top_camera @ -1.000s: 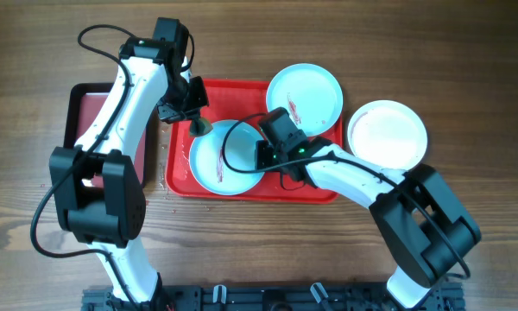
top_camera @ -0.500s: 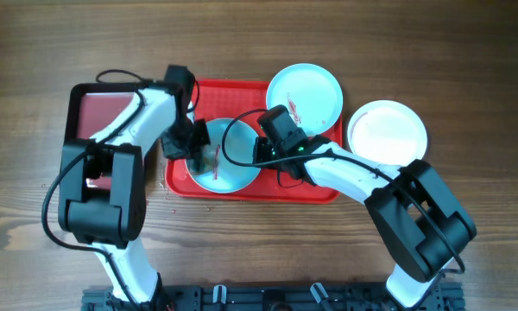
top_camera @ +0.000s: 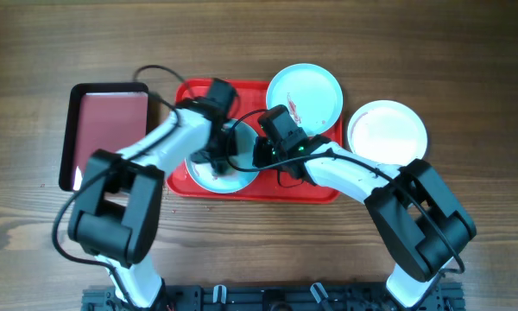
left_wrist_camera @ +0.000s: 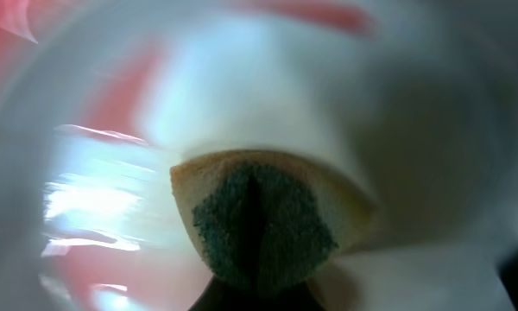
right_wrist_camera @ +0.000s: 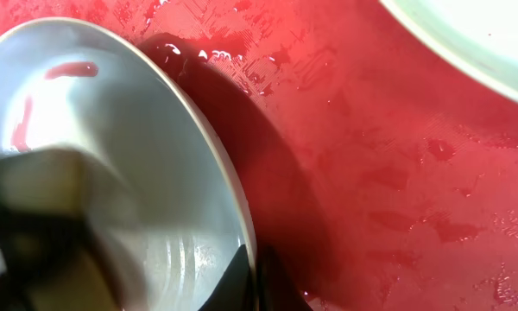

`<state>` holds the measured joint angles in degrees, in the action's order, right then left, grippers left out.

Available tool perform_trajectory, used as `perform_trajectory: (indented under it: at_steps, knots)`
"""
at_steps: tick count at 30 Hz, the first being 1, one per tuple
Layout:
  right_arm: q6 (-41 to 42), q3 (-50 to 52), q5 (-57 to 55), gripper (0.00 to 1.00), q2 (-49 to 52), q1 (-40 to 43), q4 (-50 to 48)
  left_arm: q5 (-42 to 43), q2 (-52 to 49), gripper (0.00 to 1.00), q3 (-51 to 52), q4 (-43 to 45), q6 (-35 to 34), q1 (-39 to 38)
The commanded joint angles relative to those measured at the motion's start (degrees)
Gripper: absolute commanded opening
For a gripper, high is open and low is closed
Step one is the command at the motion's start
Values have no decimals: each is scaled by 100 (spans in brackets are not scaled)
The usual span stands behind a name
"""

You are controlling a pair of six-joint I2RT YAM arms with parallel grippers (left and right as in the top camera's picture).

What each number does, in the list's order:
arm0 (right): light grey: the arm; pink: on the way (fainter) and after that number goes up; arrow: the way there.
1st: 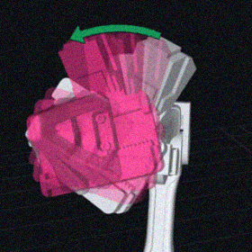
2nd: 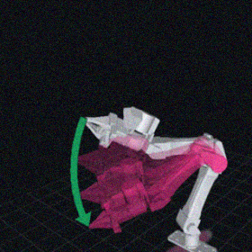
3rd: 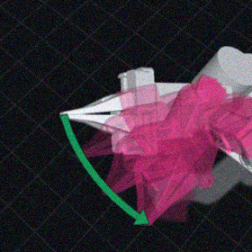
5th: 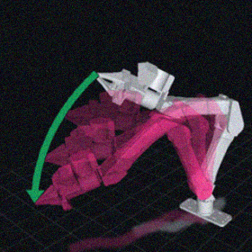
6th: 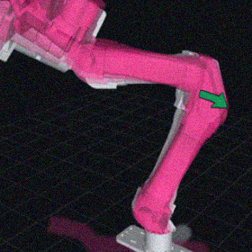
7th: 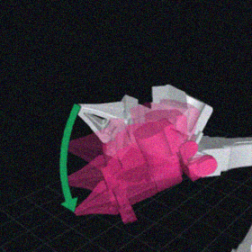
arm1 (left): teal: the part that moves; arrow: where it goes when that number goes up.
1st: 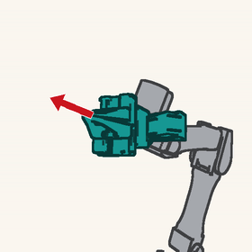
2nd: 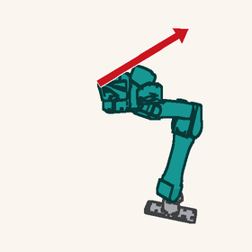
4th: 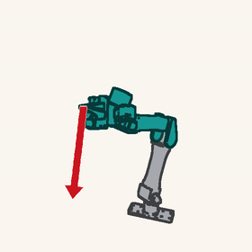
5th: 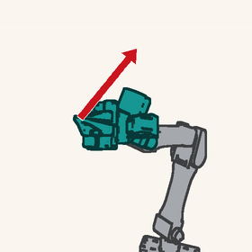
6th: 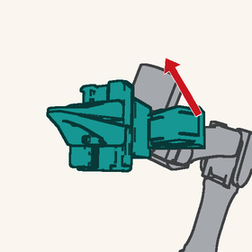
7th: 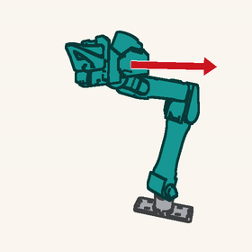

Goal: Clean dirty plates on tray and stack at the side
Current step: 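Scrub the teal plate with the sponge in the left gripper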

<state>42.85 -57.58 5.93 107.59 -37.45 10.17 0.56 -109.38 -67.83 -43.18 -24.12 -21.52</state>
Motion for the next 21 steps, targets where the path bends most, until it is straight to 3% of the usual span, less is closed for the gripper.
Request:
perform_trajectory:
  at_steps: [1,3,9,12,14,17,18,21]
  knots:
    - [61,-59,72,4,140,9,-9,-1178,-387,4,310,208,-636,846]
    - [61,-59,68,4,140,9,-13,-1121,-387,4,310,221,-476,957]
    - [61,-59,118,4,140,79,-4,1412,-387,4,310,-632,1674,409]
    - [61,-59,136,4,140,79,-4,1506,-387,4,310,-605,2135,188]
    - [61,-59,136,4,140,79,-4,1198,-387,4,310,-245,1858,184]
    - [61,-59,136,4,140,79,-4,-291,-387,4,310,614,232,271]
    - [61,-59,136,4,140,79,-4,-560,-387,4,310,890,-33,299]
    - [59,-59,133,4,140,79,-7,-625,-387,4,310,1357,-374,413]
